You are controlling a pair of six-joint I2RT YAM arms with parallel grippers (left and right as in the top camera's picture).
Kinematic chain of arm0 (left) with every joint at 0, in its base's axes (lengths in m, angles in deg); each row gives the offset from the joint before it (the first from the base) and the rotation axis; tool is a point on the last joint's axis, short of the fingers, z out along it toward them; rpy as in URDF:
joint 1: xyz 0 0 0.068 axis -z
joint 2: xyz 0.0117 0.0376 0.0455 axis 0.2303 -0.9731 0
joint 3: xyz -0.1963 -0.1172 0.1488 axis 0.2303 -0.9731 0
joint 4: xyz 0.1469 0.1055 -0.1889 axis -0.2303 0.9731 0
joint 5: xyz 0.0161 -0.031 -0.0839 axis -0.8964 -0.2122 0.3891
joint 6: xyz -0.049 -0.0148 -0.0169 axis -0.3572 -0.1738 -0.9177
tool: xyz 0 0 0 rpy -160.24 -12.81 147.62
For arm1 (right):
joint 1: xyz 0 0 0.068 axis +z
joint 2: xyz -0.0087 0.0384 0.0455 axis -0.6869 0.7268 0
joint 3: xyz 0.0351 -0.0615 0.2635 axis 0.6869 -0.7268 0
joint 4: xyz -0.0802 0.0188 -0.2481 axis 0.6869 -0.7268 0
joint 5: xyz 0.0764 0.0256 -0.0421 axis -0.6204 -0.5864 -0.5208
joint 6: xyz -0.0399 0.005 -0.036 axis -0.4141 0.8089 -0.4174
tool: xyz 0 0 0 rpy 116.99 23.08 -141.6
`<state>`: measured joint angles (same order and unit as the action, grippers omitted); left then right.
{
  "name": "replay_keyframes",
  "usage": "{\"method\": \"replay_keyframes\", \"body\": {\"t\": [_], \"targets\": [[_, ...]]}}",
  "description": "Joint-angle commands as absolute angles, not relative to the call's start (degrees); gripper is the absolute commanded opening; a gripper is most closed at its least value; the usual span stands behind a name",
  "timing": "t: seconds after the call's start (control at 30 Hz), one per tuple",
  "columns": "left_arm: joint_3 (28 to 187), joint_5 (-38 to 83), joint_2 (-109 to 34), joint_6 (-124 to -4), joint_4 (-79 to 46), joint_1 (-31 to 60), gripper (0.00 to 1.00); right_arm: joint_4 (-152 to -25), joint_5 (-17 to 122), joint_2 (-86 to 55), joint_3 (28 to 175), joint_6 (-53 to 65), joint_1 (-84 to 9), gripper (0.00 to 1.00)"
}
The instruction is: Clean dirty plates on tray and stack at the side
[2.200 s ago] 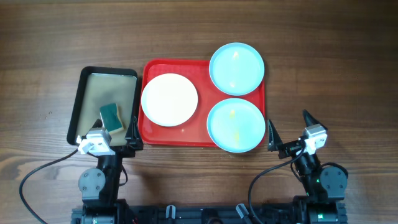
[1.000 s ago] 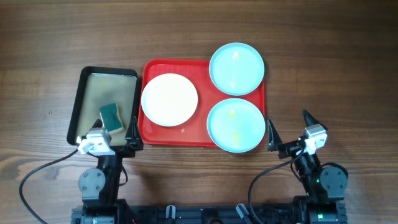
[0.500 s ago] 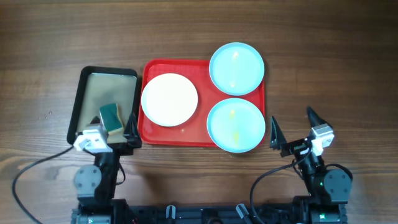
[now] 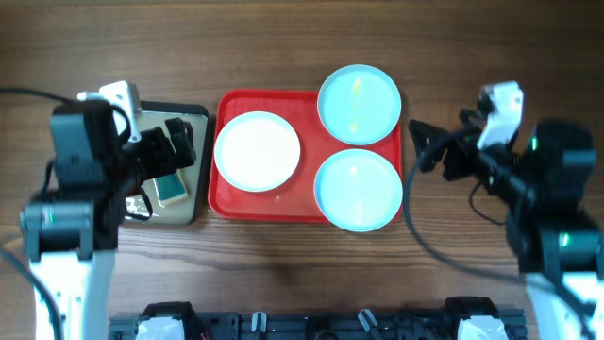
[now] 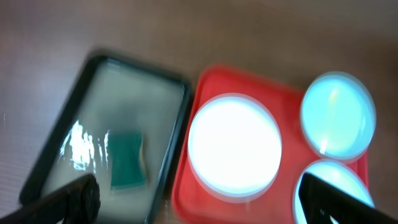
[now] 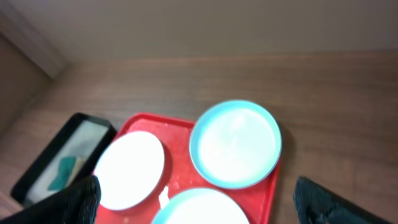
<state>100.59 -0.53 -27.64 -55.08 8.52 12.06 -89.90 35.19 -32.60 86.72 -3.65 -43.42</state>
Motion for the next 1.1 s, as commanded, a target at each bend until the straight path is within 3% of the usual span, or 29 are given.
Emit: {"method": "replay_keyframes", "body": {"t": [0.0,0.2,0.37,0.57,0.67,0.77,1.07], "targets": [[108.46,1.78,-37.80,-55.41,17.50,11.64,1.00,-103.01,32.13,-20.25,99.40,-6.30,-43.22,1.00],[108.83,4.19,-48.99,-55.36,17.74,11.64,1.00,-103.78,26.55,-4.12,103.07,2.75,-42.80,0.99],[108.83,3.03,-52.23,-55.41,14.49,11.69,1.00,-100.13,37.09,6.52,106.74,11.19,-29.30,0.87],[108.83,-12.07,-52.49,-70.07,14.40,8.82,1.00,-103.97,49.57,24.82,121.95,17.61,-14.52,0.54],[108.81,-13.89,-52.71,-70.66,13.63,6.81,1.00,-102.09,53.11,30.72,122.24,23.12,-11.33,0.29],[108.30,-13.84,-52.86,-70.64,13.07,6.55,1.00,-99.78,53.22,35.20,122.20,23.84,-10.26,0.25],[103.34,-13.89,-52.86,-70.14,10.92,6.53,0.99,-97.92,52.80,42.06,121.91,25.55,-9.47,0.25]]}}
